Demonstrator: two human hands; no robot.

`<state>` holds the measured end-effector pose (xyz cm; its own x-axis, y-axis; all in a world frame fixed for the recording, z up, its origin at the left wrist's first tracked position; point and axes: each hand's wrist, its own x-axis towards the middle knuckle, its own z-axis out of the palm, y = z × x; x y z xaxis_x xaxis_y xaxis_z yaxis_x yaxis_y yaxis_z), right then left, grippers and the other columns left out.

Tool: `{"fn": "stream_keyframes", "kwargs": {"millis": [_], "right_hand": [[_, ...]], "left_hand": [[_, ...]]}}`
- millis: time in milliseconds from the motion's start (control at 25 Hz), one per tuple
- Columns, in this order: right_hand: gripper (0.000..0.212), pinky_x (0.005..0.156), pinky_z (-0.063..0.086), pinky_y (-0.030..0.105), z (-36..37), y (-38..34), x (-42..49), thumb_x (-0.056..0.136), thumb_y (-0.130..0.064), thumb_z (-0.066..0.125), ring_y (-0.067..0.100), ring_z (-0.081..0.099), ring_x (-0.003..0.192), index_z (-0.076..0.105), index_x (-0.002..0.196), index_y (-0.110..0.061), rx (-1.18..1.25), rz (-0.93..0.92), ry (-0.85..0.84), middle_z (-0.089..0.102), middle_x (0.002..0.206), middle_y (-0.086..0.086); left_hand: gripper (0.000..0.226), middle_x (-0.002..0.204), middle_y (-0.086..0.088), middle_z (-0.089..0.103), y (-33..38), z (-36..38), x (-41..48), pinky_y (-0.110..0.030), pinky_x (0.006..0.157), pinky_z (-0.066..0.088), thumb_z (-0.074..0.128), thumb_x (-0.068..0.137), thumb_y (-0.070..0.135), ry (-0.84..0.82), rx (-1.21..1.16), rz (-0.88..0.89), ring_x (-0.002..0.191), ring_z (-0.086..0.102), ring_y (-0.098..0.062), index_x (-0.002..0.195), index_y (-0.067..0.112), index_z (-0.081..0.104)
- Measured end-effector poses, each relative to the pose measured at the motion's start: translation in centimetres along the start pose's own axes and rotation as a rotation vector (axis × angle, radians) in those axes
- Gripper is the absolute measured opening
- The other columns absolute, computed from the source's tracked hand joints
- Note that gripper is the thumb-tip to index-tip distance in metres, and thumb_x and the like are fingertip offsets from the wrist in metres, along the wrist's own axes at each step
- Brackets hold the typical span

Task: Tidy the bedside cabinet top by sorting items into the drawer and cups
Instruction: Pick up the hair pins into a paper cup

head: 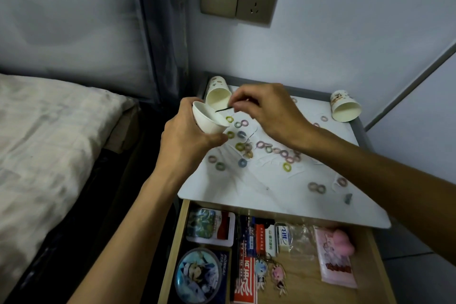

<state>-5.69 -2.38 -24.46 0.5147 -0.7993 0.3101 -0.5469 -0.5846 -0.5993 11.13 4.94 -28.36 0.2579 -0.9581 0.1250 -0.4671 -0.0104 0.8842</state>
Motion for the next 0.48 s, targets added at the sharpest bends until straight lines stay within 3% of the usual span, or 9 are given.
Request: {"fn": "stream_keyframes", "kwargs": {"millis": [120,200,320,400,480], "right_hand": [[0.007,0.069,0.042,0.008,0.6,-1.5,0.4,0.085,-0.01,0.07,-0.004,0.059,0.075,0.075,0.089,-0.013,-0.075,-0.146,-0.176,0.066,0.081,-0.013],[0.006,0.067,0.041,0.009,0.5,-1.2,0.0,0.084,-0.011,0.072,0.0,0.057,0.072,0.074,0.089,-0.013,-0.065,-0.143,-0.119,0.065,0.081,-0.011],[0.012,0.063,0.039,0.012,-0.6,-0.7,-1.9,0.084,-0.016,0.072,0.001,0.053,0.063,0.071,0.096,-0.018,-0.013,0.104,0.047,0.059,0.074,-0.011],[0.016,0.062,0.044,0.017,-1.1,-0.6,-4.3,0.088,-0.021,0.069,0.002,0.056,0.06,0.068,0.103,-0.02,0.062,0.284,0.036,0.06,0.07,-0.009],[0.018,0.058,0.048,0.02,-1.4,-0.8,-7.2,0.092,-0.019,0.064,0.008,0.061,0.059,0.064,0.109,-0.02,0.184,0.388,0.029,0.064,0.067,-0.005]], "left_hand": [[0.071,0.093,0.014,0.06,0.6,0.5,-0.3,-0.007,0.054,0.043,0.087,0.064,0.022,-0.059,0.007,0.038,0.081,0.059,-0.002,0.122,0.03,0.048],[0.072,0.093,0.015,0.06,1.0,0.8,-0.4,-0.008,0.054,0.045,0.087,0.062,0.021,-0.079,0.002,0.056,0.08,0.059,0.0,0.121,0.032,0.048],[0.07,0.093,0.013,0.063,1.5,1.4,-0.8,-0.023,0.063,0.056,0.089,0.06,0.021,-0.12,-0.075,0.069,0.082,0.063,-0.005,0.117,0.033,0.049],[0.071,0.096,0.01,0.063,1.8,1.9,-1.3,-0.035,0.068,0.058,0.09,0.059,0.022,-0.166,-0.116,0.072,0.087,0.064,-0.011,0.117,0.03,0.049],[0.074,0.102,0.009,0.062,2.1,2.6,-2.0,-0.039,0.073,0.058,0.09,0.059,0.026,-0.251,-0.1,0.127,0.093,0.063,-0.013,0.119,0.028,0.047]]}}
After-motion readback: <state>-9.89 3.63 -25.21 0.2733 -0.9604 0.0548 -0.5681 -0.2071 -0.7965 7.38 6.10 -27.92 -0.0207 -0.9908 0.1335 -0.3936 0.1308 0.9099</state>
